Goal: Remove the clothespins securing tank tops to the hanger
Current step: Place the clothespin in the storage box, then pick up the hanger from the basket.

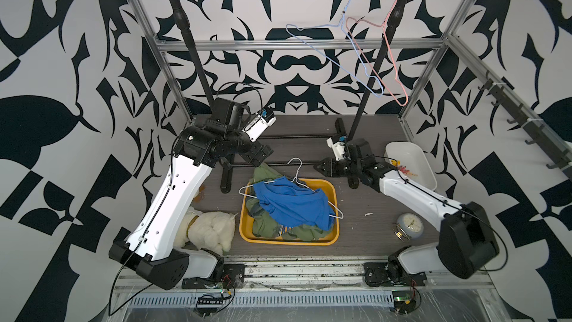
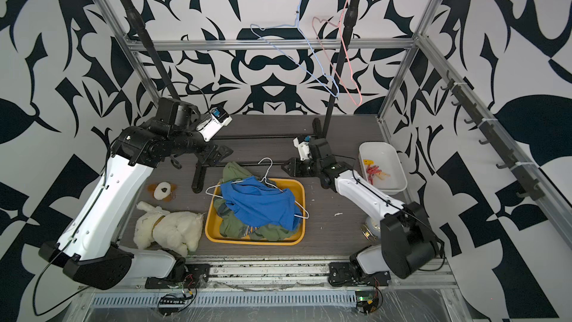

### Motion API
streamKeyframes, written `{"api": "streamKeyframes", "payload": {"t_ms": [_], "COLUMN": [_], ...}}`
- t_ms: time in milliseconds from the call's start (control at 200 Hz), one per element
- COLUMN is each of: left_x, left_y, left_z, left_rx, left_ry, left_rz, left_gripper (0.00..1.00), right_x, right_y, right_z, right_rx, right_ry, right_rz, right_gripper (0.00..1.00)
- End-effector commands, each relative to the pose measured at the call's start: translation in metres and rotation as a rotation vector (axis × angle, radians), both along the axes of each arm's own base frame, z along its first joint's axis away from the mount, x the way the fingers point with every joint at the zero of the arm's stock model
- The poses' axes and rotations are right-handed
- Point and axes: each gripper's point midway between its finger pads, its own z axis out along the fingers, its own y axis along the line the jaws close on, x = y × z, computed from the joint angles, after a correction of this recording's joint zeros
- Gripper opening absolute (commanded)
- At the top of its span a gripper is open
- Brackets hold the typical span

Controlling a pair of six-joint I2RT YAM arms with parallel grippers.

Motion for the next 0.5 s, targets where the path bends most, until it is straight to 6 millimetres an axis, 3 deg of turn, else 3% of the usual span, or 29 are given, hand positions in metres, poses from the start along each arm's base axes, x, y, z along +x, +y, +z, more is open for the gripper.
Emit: {"api": "streamKeyframes", "payload": {"t_ms": [0, 255, 500], "left_x": [-0.017, -0.015, -0.015], "left_y": [0.002, -0.002, -0.003], "left_z": [-0.007, -0.006, -0.011], "left_rx": [0.013, 0.009, 0.014], "left_ry": [0.041, 0.051, 0.067], "left_rz": [-0.050, -0.066, -0.068], "left_gripper": [0.93, 0.94, 0.95], "right_x": [0.010, 0.023, 0.032], "right_y": [0.027, 0.051, 0.068], "right_z": [0.013, -0.010, -0.013], "right_rx": [0.097, 0.143, 0.219], "right_ry": [-0.052, -0.001, 0.010], "right_rz": [0.038, 0.063, 0.092], "right_gripper": [0.34, 0.35, 0.36]}}
